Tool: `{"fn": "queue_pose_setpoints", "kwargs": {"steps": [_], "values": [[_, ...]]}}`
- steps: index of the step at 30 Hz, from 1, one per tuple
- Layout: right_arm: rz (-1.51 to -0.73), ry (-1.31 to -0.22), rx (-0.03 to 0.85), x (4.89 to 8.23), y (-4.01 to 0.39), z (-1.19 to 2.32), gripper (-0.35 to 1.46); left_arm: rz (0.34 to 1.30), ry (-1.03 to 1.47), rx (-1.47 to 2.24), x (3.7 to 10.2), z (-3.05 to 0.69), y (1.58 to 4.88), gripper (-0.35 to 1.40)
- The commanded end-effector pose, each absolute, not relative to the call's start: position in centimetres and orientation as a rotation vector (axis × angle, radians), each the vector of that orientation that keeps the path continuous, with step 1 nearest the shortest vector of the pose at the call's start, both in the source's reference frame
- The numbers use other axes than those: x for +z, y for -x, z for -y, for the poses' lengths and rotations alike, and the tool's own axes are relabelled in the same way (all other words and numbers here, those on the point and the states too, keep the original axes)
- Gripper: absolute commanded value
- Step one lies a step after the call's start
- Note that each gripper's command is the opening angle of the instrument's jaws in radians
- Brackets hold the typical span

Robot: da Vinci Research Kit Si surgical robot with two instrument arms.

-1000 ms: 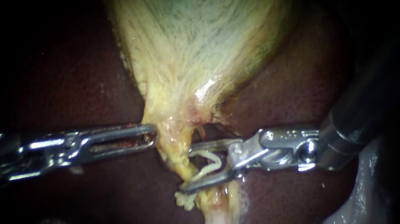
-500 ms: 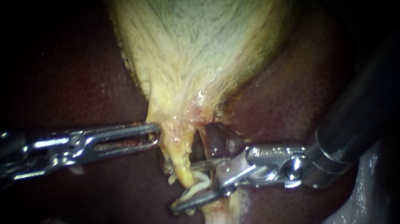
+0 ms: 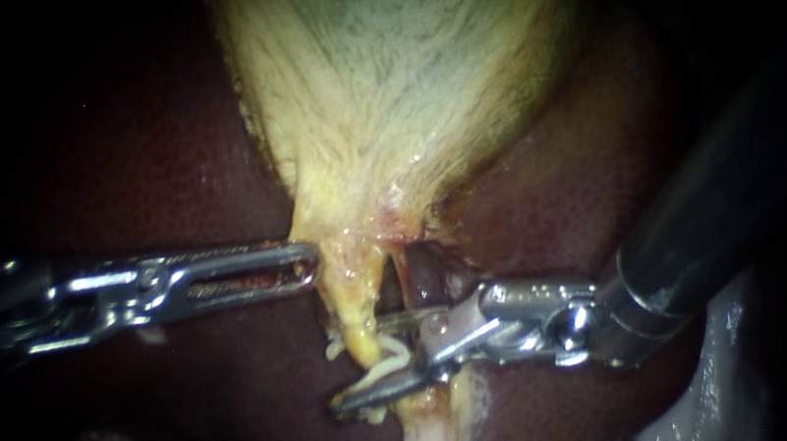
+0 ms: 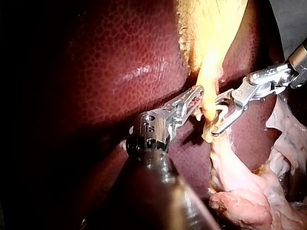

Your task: Clipping third clip left tube

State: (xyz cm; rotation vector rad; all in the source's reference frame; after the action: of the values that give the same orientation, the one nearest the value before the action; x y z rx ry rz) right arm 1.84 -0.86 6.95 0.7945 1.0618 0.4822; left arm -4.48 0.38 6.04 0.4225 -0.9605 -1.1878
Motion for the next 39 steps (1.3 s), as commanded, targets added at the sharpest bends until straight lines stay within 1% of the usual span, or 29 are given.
{"fn": "queue_pose_setpoints", "kwargs": {"steps": [1, 23, 29, 30, 31, 32, 33, 36, 37, 39], "values": [[-1.063, -0.788, 0.486, 6.95, -1.84, 0.83, 0.49, 0.964, -0.423, -1.188, 6.03, -0.38, 4.48, -0.35], [-1.067, -0.764, 0.517, 6.85, -1.85, 0.66, 0.38, 0.964, -0.423, -1.188, 6.03, -0.37, 4.49, -0.35], [-1.067, -0.764, 0.517, 6.86, -1.83, 0.65, 0.30, 0.964, -0.423, -1.188, 6.03, -0.37, 4.49, -0.35], [-1.070, -0.765, 0.517, 6.86, -1.82, 0.65, 0.27, 0.964, -0.423, -1.188, 6.03, -0.37, 4.49, -0.35], [-1.064, -0.761, 0.517, 6.86, -1.81, 0.65, 0.20, 0.964, -0.423, -1.188, 6.03, -0.37, 4.49, -0.35], [-1.061, -0.758, 0.518, 6.87, -1.80, 0.66, 0.12, 0.964, -0.423, -1.188, 6.03, -0.37, 4.49, -0.35], [-1.055, -0.749, 0.514, 6.87, -1.79, 0.66, -0.01, 0.964, -0.423, -1.188, 6.03, -0.37, 4.49, -0.35], [-1.038, -0.728, 0.506, 6.87, -1.76, 0.65, -0.28, 0.964, -0.423, -1.188, 6.03, -0.37, 4.49, -0.35], [-1.032, -0.727, 0.505, 6.88, -1.75, 0.64, -0.34, 0.964, -0.423, -1.188, 6.03, -0.37, 4.49, -0.35], [-1.027, -0.726, 0.504, 6.88, -1.74, 0.64, -0.35, 0.964, -0.423, -1.188, 6.03, -0.37, 4.49, -0.35]]}}
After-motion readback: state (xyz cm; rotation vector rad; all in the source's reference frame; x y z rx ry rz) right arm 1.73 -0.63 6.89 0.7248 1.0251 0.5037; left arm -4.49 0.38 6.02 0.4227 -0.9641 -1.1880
